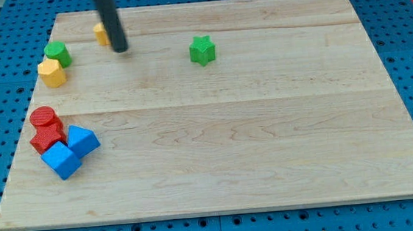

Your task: Slide the yellow heart to the green circle

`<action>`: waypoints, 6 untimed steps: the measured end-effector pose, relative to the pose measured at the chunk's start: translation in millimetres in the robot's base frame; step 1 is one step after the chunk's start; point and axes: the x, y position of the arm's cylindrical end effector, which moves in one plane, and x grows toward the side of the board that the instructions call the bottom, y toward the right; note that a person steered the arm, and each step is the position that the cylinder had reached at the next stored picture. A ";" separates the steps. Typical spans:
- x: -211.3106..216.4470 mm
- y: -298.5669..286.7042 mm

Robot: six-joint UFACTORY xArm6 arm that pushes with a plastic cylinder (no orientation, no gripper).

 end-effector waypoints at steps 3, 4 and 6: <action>-55.5 -53.6; -8.8 -76.2; 10.7 -72.8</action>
